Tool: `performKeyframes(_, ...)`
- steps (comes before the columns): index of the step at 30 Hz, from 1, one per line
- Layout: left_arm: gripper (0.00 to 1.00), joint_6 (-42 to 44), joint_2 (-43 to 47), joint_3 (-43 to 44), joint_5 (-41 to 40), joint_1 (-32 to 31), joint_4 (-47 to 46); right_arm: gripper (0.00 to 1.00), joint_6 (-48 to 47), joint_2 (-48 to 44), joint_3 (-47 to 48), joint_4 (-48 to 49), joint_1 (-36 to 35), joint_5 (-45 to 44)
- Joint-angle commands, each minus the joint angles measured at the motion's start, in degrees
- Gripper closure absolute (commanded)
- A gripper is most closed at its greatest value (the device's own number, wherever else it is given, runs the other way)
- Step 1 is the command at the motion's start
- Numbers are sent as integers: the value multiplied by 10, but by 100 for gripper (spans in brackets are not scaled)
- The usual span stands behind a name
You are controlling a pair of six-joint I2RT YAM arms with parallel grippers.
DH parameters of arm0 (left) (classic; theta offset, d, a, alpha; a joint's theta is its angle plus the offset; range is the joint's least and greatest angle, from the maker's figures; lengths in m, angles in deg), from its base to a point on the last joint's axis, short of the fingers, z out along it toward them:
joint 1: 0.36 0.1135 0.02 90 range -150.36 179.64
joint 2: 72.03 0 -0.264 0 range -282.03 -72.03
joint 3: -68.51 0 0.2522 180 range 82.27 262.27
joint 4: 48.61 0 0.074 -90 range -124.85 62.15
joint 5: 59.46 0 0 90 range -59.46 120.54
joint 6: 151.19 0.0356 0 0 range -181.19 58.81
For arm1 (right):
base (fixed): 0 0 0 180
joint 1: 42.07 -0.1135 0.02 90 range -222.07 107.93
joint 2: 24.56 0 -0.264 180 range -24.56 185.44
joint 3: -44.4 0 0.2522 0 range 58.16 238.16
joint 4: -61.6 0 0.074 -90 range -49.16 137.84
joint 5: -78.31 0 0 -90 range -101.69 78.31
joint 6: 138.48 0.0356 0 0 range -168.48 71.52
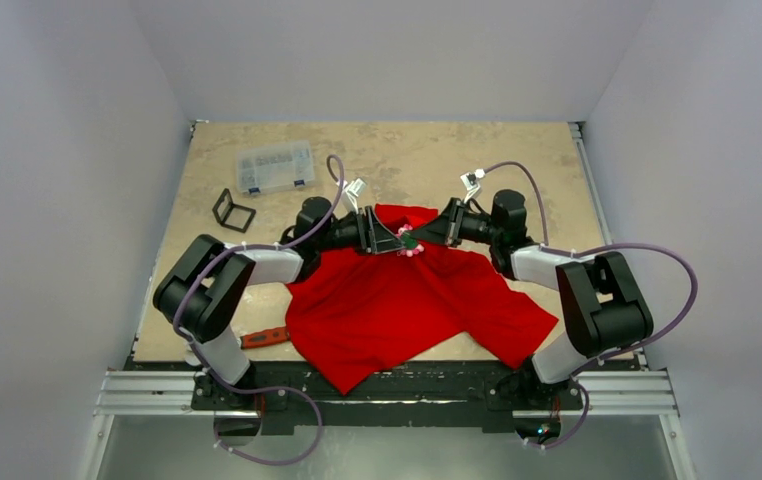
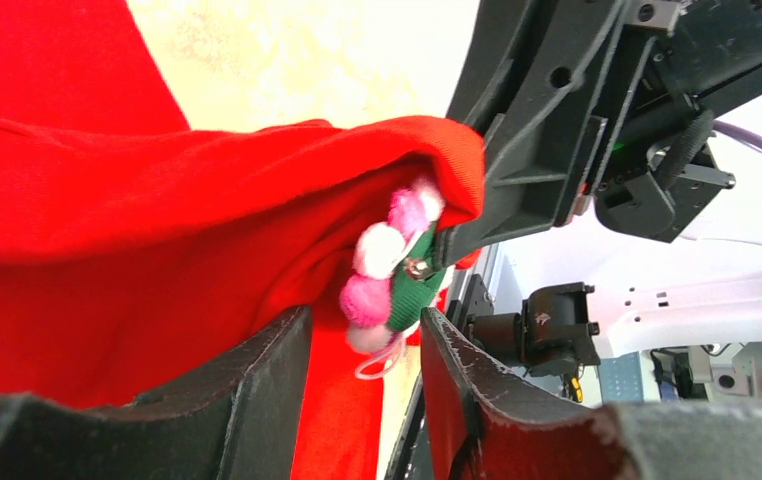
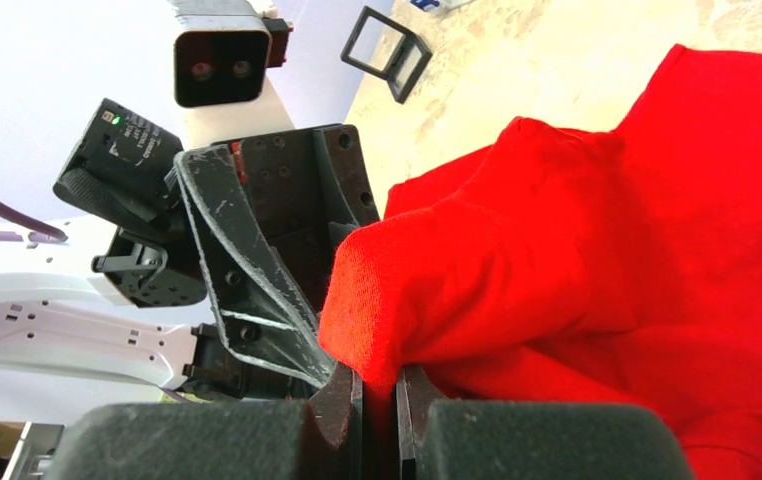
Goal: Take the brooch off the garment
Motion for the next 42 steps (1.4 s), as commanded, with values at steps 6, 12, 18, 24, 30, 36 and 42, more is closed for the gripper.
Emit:
performKeyframes(6, 58, -24, 5, 15, 23, 4, -89, 100, 7, -7, 2, 30, -2, -16)
performKeyframes(12, 62, -31, -1, 27, 7, 4, -82, 100, 10, -5, 0, 43, -3, -6)
performKeyframes(18, 65, -49, -17, 42, 2, 5, -87, 100, 4, -8, -4, 42, -3, -7)
performKeyframes(24, 73, -52, -16, 42, -8, 7, -74, 100, 1, -9, -4, 39, -3, -14)
performKeyframes(30, 92, -36, -19, 45, 5, 11, -71, 69, 1, -12, -4, 44, -3, 5)
performKeyframes(36, 100, 4, -18, 41, 30, 20, -72, 39, -30, -29, 12, -10, 12, 40)
performKeyframes(42, 100, 44, -17, 43, 59, 23, -75, 29, -176, -56, 70, -204, 69, 68)
